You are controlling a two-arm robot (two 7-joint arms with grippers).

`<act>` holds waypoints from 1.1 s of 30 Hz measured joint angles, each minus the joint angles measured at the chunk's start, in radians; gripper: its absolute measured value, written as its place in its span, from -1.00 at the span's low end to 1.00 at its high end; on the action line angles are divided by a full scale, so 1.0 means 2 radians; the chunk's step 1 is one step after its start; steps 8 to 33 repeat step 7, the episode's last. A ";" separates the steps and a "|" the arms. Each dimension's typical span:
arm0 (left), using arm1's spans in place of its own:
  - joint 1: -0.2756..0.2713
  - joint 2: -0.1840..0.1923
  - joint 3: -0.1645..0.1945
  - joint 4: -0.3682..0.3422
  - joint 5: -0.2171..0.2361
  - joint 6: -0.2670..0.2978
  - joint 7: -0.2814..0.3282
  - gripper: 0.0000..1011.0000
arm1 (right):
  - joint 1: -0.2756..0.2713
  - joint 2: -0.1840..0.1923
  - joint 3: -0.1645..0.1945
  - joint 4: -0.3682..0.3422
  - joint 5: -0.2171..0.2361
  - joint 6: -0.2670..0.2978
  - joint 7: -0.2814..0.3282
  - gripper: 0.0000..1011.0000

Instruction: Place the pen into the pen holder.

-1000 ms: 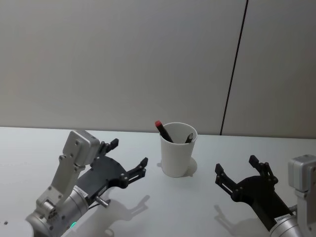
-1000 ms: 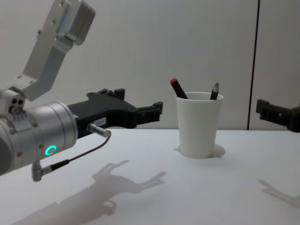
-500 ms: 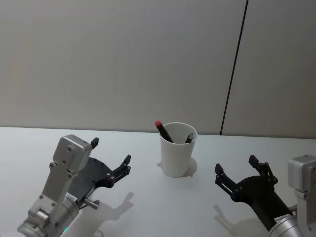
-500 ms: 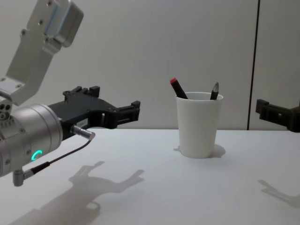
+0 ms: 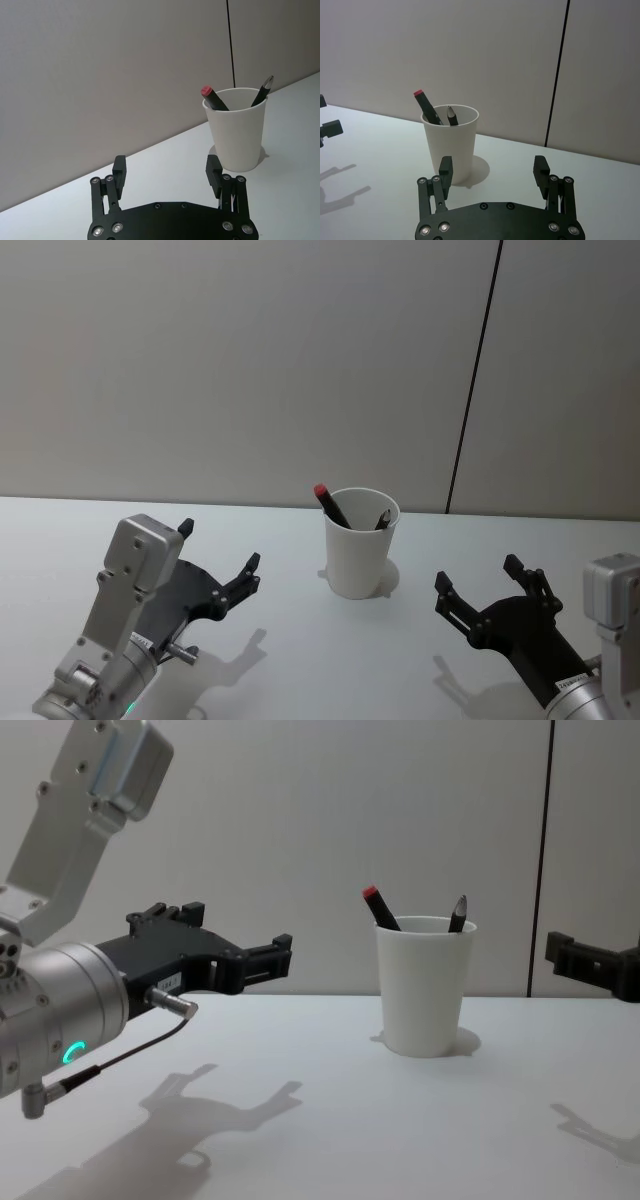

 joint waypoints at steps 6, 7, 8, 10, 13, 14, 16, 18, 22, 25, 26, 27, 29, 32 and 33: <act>0.000 0.000 0.000 0.000 0.000 0.000 0.000 0.98 | 0.000 0.000 0.000 0.000 0.000 0.000 0.000 0.98; 0.000 0.000 0.000 0.000 0.000 0.000 0.000 0.98 | 0.000 0.000 0.000 0.000 0.000 0.000 0.000 0.98; 0.000 0.000 0.000 0.000 0.000 0.000 0.000 0.98 | 0.000 0.000 0.000 0.000 0.000 0.000 0.000 0.98; 0.000 0.000 0.000 0.000 0.000 0.000 0.000 0.98 | 0.000 0.000 0.000 0.000 0.000 0.000 0.000 0.98; 0.000 0.000 0.000 0.000 0.000 0.000 0.000 0.98 | 0.000 0.000 0.000 0.000 0.000 0.000 0.000 0.98; 0.000 0.000 0.000 0.000 0.000 0.000 0.000 0.98 | 0.000 0.000 0.000 0.000 0.000 0.000 0.000 0.98; 0.000 0.000 0.000 0.000 0.000 0.000 0.000 0.98 | 0.000 0.000 0.000 0.000 0.000 0.000 0.000 0.98; 0.000 0.000 0.000 0.000 0.000 0.000 0.000 0.98 | 0.000 0.000 0.000 0.000 0.000 0.000 0.000 0.98; 0.000 0.000 0.000 0.000 0.000 0.000 0.000 0.98 | 0.000 0.000 0.000 0.000 0.000 0.000 0.000 0.98; 0.000 0.000 0.000 0.000 0.000 0.000 0.000 0.98 | 0.000 0.000 0.000 0.000 0.000 0.000 0.000 0.98; 0.000 0.000 0.000 0.000 0.000 0.000 0.000 0.98 | 0.000 0.000 0.000 0.000 0.000 0.000 0.000 0.98; 0.000 0.000 0.000 0.000 0.000 0.000 0.000 0.98 | 0.000 0.000 0.000 0.000 0.000 0.000 0.000 0.98; 0.000 0.000 0.000 0.000 0.000 0.000 0.000 0.98 | 0.000 0.000 0.000 0.000 0.000 0.000 0.000 0.98; 0.000 0.000 0.000 0.000 0.000 0.000 0.000 0.98 | 0.000 0.000 0.000 0.000 0.000 0.000 0.000 0.98; 0.000 0.000 0.000 0.000 0.000 0.000 0.000 0.98 | 0.000 0.000 0.000 0.000 0.000 0.000 0.000 0.98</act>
